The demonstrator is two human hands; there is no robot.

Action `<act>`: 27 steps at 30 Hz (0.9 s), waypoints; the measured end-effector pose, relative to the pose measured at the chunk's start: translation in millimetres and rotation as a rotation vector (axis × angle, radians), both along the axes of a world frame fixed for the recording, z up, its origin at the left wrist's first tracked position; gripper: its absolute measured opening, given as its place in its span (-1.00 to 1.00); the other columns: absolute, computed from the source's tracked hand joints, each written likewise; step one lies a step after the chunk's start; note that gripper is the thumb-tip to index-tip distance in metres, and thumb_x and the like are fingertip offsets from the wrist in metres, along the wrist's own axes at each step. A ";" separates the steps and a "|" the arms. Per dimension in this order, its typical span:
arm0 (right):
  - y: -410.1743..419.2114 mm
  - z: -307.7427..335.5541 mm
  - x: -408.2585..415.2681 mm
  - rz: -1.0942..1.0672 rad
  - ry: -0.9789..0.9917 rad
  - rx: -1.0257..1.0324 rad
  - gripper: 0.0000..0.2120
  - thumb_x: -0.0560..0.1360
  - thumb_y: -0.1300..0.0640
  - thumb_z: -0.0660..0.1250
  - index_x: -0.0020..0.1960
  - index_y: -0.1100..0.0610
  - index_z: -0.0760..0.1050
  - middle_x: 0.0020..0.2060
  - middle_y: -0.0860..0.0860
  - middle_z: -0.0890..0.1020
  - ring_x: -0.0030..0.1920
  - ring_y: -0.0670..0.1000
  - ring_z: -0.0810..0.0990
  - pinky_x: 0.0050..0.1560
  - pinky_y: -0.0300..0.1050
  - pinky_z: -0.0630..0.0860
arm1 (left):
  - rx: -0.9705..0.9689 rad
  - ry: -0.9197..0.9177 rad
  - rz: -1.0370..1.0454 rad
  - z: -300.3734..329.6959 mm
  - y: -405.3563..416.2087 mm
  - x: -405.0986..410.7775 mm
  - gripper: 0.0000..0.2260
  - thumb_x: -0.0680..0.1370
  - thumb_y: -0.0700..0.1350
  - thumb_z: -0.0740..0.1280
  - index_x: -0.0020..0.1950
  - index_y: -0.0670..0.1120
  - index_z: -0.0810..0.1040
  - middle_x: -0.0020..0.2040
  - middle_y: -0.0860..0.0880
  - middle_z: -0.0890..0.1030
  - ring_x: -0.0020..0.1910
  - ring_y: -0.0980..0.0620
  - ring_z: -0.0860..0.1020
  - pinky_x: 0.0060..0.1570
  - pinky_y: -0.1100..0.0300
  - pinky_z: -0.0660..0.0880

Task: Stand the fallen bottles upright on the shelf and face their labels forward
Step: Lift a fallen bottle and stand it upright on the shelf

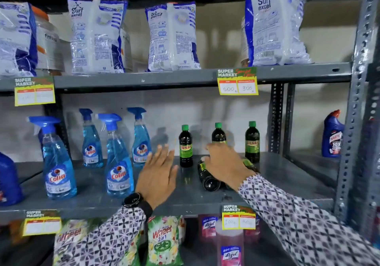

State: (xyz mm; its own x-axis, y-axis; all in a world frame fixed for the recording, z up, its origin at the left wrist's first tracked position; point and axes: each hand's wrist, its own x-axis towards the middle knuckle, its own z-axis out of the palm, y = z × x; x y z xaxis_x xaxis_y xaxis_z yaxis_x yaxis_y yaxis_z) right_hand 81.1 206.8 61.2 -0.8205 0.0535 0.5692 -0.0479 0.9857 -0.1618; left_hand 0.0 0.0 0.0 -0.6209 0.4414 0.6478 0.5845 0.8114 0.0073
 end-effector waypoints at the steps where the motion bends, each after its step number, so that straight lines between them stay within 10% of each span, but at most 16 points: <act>1: 1.1 -5.6 -12.2 -0.043 -0.129 -0.036 -0.75 0.65 0.09 0.29 0.20 0.24 0.55 0.07 0.16 0.65 0.08 0.19 0.64 0.10 0.03 0.59 | -0.047 -0.123 0.029 -14.3 -3.4 -7.3 -0.39 0.64 0.15 -0.13 0.64 -0.10 0.11 0.67 -0.11 0.05 0.67 -0.09 0.02 0.63 -0.07 -0.02; 10: 0.1 -18.6 -69.5 -0.153 -0.400 -0.172 -0.75 0.53 0.07 0.46 -0.08 0.17 0.42 -0.01 0.13 0.62 0.04 0.20 0.67 0.06 0.08 0.67 | -0.147 -0.458 0.078 -61.9 -12.2 -37.6 -0.40 0.67 0.13 -0.11 0.62 -0.17 0.15 0.66 -0.15 0.14 0.66 -0.10 0.06 0.62 -0.11 0.02; 17: -4.1 -16.3 -82.4 -0.162 -0.690 -0.648 -0.50 0.42 -0.08 0.59 0.17 0.14 0.47 -0.09 0.07 0.52 -0.07 0.16 0.63 -0.17 0.11 0.73 | -0.243 -0.492 0.107 -60.6 -10.3 -40.5 -0.29 0.56 0.15 -0.22 0.62 -0.17 0.17 0.65 -0.14 0.17 0.65 -0.09 0.12 0.61 -0.07 0.04; 27: -0.8 -18.8 -85.1 -0.016 -0.482 -1.045 -0.50 0.41 0.03 0.61 0.21 0.19 0.48 0.08 0.19 0.66 -0.03 0.23 0.72 -0.26 0.14 0.72 | -0.221 -0.450 0.104 -64.0 -10.7 -39.4 -0.47 0.70 0.07 -0.07 0.61 -0.16 0.19 0.64 -0.13 0.21 0.64 -0.08 0.16 0.60 -0.05 0.05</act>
State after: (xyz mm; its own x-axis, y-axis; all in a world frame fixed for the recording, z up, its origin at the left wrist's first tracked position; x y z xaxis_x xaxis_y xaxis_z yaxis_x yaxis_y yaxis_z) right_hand -4.0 206.1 42.4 -0.9359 0.3266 -0.1321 0.2522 0.3591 -0.8986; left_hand -39.4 -10.7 -64.0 -0.8648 0.4587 0.2041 0.4789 0.8757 0.0611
